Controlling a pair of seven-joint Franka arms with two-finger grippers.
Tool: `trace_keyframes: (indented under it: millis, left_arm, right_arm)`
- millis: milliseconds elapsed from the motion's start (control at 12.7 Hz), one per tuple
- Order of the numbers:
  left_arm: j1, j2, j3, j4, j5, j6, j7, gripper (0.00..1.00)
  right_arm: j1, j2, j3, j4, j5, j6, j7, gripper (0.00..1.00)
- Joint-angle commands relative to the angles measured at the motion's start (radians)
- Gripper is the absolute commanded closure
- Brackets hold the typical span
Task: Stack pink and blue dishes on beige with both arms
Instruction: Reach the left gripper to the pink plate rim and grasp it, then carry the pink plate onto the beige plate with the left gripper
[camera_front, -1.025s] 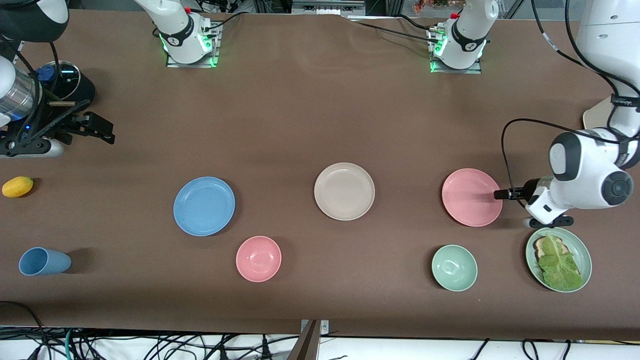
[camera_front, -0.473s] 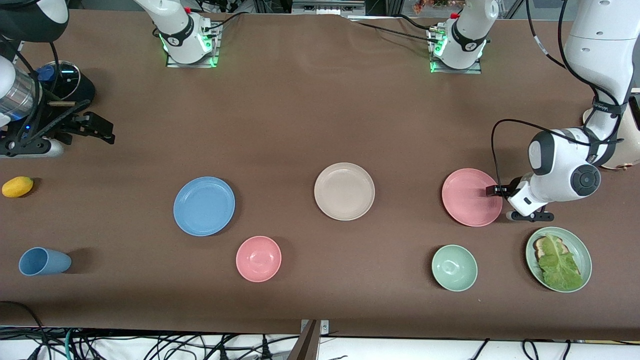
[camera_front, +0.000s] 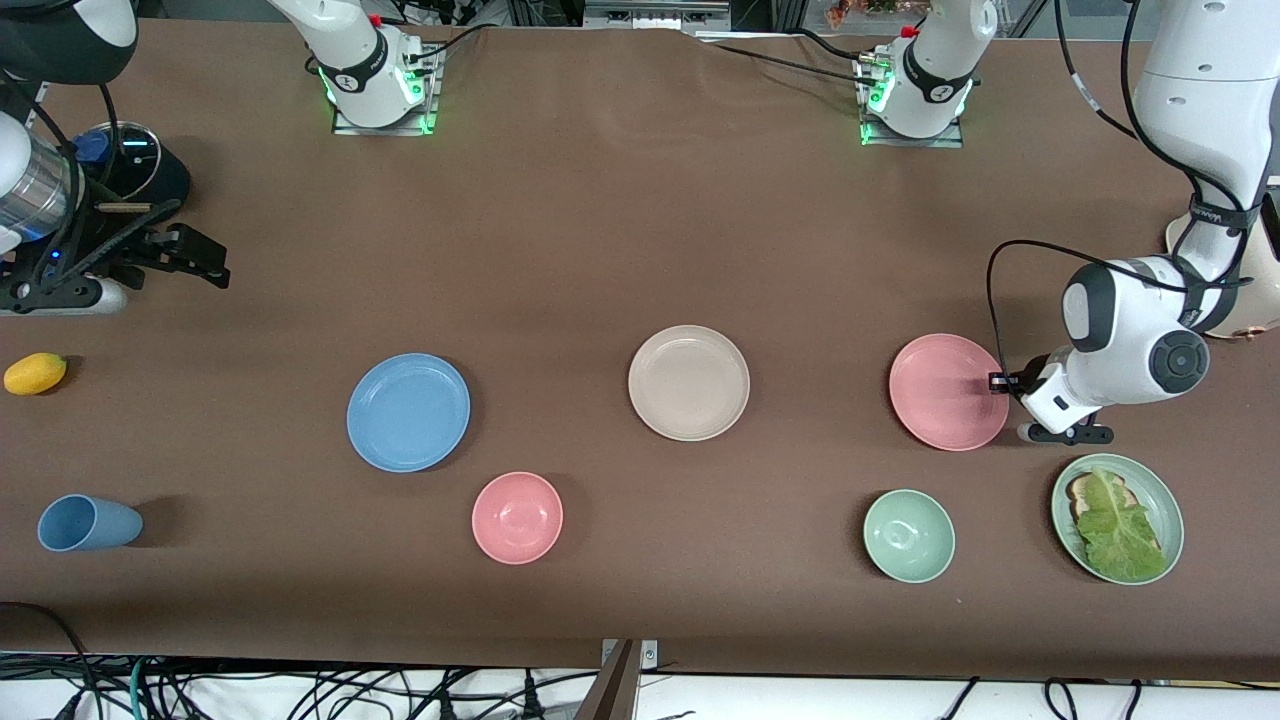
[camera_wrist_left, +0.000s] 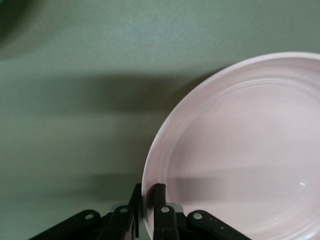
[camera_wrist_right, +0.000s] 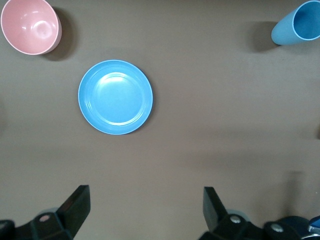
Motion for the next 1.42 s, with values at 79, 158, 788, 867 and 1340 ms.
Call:
trace_keyframes:
  millis: [79, 158, 788, 867, 1340]
  left_arm:
    - [-0.026, 0.001, -0.046, 0.122, 0.006, -0.163, -0.155, 1.00]
    - [-0.026, 0.001, -0.086, 0.175, 0.003, -0.237, -0.218, 1.00]
    - [-0.147, 0.043, -0.316, 0.361, -0.114, -0.316, -0.688, 1.00]
    - [-0.189, 0.079, -0.316, 0.395, -0.114, -0.301, -0.741, 1.00]
    - [-0.393, 0.153, -0.286, 0.406, -0.061, -0.251, -0.884, 1.00]
  right_arm:
    - [-0.008, 0.032, 0.004, 0.028, 0.017, -0.007, -0.010, 0.00]
    - [-0.008, 0.037, 0.004, 0.028, 0.018, -0.006, -0.009, 0.00]
    - [0.012, 0.075, 0.007, 0.028, 0.021, -0.006, 0.005, 0.00]
    - [0.018, 0.080, 0.007, 0.028, 0.018, -0.004, 0.004, 0.00]
    - [0.017, 0.142, 0.006, 0.028, 0.020, -0.003, -0.013, 0.00]
